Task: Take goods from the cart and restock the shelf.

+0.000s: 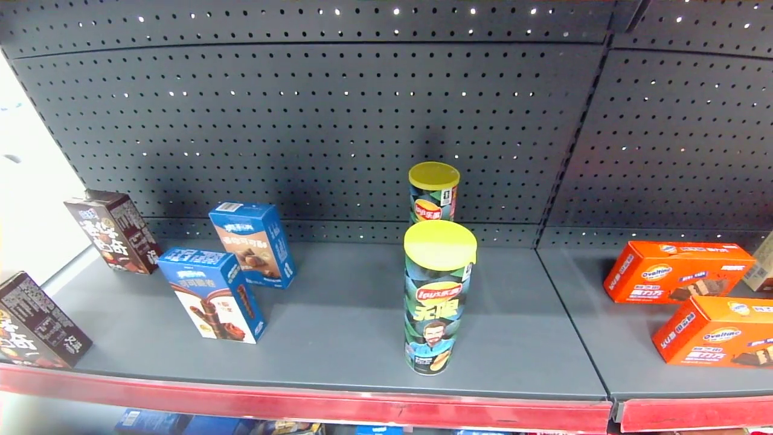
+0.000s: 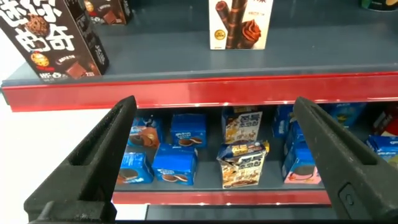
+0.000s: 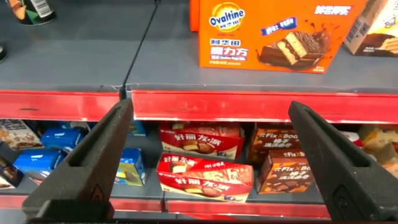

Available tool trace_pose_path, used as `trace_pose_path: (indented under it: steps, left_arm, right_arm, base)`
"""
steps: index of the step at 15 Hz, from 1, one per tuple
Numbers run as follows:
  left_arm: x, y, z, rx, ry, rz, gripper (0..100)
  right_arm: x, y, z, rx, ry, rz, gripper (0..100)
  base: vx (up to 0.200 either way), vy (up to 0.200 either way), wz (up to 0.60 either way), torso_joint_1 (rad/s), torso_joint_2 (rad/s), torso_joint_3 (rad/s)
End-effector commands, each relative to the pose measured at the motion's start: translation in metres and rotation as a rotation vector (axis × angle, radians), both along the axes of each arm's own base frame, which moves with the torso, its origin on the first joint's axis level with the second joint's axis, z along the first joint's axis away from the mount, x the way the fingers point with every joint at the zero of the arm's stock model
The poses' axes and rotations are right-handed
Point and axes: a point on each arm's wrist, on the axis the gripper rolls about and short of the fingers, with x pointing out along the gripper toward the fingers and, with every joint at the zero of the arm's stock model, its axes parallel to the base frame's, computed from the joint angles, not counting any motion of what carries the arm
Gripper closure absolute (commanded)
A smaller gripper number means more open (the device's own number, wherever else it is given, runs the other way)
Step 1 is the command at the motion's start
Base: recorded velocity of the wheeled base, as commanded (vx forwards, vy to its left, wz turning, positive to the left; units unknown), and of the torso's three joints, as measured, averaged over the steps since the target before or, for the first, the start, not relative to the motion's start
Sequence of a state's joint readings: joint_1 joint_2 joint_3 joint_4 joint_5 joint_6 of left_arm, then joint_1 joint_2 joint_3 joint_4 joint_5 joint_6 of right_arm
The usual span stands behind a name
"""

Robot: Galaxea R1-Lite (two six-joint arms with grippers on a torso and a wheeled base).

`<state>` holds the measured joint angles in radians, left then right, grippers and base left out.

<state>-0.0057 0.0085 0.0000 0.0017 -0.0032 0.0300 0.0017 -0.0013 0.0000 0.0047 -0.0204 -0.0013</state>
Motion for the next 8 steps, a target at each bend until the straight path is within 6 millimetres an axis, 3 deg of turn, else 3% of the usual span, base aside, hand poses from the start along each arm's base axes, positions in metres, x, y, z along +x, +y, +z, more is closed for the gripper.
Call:
trace_pose_path:
  steps: [1,7,8]
  left_arm:
    - [0.0002,0.0,0.0001,-0.001,0.002,0.001,0]
    - [0.0002,0.0001,0.0001,-0.002,0.002,0.003,0]
    - [0.0002,0.0,0.0001,-0.002,0.002,0.0,0]
  right_arm:
    - [0.0001,0.0,0.0,0.0,0.001,0.0,0]
    - [0.0001,0.0,0.0,0.0,0.001,0.0,0]
    - [0.0001,0.0,0.0,0.0,0.001,-0.001,0]
  base:
    - [0.0,0.0,-0.6,0.002,0.0,0.007]
    - [0.0,0.0,0.0,0.0,0.0,0.0]
    - [0.0,0.2,0.0,0.007,0.0,-0.002]
